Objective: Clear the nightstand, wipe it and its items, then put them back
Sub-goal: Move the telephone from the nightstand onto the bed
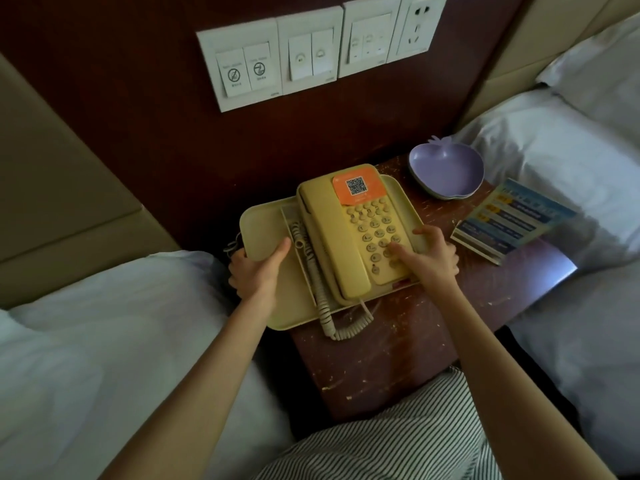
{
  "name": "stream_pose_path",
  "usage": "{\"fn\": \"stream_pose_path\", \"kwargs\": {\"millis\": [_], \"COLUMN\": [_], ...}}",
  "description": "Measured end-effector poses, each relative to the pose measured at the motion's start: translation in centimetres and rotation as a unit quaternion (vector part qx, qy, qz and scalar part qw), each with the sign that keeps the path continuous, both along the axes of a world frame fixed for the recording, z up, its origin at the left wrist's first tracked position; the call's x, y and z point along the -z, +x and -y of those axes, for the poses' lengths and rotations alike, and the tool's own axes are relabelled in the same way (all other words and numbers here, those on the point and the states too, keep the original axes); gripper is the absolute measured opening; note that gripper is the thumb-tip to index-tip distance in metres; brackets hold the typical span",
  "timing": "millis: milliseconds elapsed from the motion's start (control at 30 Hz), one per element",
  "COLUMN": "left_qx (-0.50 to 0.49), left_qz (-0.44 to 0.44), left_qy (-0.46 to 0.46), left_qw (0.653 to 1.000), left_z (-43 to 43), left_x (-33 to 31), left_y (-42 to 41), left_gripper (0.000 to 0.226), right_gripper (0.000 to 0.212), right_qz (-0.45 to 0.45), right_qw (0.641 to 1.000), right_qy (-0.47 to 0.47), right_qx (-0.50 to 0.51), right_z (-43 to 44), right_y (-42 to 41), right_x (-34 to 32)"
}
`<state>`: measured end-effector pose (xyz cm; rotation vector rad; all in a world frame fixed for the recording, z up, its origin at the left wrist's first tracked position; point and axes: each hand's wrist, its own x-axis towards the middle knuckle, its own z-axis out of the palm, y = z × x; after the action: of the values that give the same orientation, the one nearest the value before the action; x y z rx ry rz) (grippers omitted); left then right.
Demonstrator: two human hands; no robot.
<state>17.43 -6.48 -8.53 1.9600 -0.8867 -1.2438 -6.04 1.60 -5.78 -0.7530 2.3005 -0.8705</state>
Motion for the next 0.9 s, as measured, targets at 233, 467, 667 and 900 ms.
{"fn": "stream_pose_path", "kwargs": {"millis": [233,467,667,900], "left_qx": [0.01,-0.008,-0.028,-0.076], "left_qz": [-0.038,-0.035,-0.021,0.002], "left_qy": [-0.033,-0.042,-0.044,-0.045], "left_qw": [0.999,0.998,0.998,0.996], "left_z": [-0.6,-2.1,-3.5,-5.5], "left_x": [-0.8,-2.1,-2.7,-2.9], "left_y": [3.5,8.9,13.9,20.2], "left_gripper": [0.115,0.105,0.108,0.107], "right_gripper": [0.066,0.063,0.06,0.056], "right_qz": [0.014,0.006,0.01,0.011], "right_qw": [1.0,1.0,0.998,0.996], "right_qy": [-0.016,-0.014,-0.016,-0.027], "right_qx": [0.015,-0.027,-0.052,-0.08], "right_z": [-2.6,-3.1,-3.8,-3.9], "right_y": [3.8,8.3,12.9,18.8], "right_x": [-1.4,-3.0,-3.0,-2.7]}}
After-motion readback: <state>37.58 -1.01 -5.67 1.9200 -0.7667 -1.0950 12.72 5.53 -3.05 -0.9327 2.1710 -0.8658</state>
